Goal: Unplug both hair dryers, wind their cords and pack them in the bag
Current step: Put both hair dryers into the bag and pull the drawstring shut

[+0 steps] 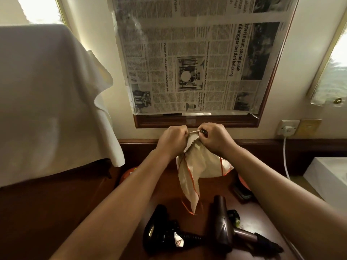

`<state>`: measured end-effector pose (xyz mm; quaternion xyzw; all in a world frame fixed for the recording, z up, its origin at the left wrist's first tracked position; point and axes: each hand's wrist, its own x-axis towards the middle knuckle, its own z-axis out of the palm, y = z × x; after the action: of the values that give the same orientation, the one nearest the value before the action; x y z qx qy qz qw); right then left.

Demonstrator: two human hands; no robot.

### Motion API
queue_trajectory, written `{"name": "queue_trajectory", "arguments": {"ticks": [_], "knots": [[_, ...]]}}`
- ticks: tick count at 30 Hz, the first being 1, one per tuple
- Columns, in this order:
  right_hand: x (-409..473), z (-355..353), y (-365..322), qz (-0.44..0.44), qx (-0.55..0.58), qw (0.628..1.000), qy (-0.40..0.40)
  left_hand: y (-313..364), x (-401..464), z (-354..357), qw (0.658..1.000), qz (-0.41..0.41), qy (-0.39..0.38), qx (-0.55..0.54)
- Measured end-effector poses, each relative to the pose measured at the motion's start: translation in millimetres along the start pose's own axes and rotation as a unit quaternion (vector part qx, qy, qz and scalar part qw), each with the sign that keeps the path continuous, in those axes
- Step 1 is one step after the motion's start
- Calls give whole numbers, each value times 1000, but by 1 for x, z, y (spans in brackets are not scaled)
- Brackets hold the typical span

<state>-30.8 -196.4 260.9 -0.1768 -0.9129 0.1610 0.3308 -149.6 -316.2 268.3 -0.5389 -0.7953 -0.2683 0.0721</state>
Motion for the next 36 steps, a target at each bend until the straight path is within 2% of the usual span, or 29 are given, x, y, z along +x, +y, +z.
{"name": "queue_trajectory", "arguments": {"ticks": [5, 11, 15, 20, 24, 28, 33, 36], "knots": [[-4, -7, 7, 37, -2, 998, 55, -2, -1, -5, 999, -14, 46, -9], [0, -14, 9, 65, -6, 997, 52, -6, -4, -10, 995, -52, 82, -1], [-2, -12, 8, 72, 3, 996, 46, -12, -10, -6, 995, -37, 84, 24], [-5, -8, 7, 114, 25, 992, 42, -9, -13, 8, 996, -68, 65, 4], [-6, -9, -1, 77, 50, 996, 15, 1, -6, 17, 999, -24, 25, -3], [-11, -3, 4, 76, 14, 997, 15, -2, -4, 19, 998, -24, 54, -13], [-17, -6, 11, 65, -13, 996, 54, -3, -2, 17, 996, -33, 76, -20], [-16, -7, 18, 77, -47, 995, 46, -5, 0, 14, 994, -49, 91, -23]]}}
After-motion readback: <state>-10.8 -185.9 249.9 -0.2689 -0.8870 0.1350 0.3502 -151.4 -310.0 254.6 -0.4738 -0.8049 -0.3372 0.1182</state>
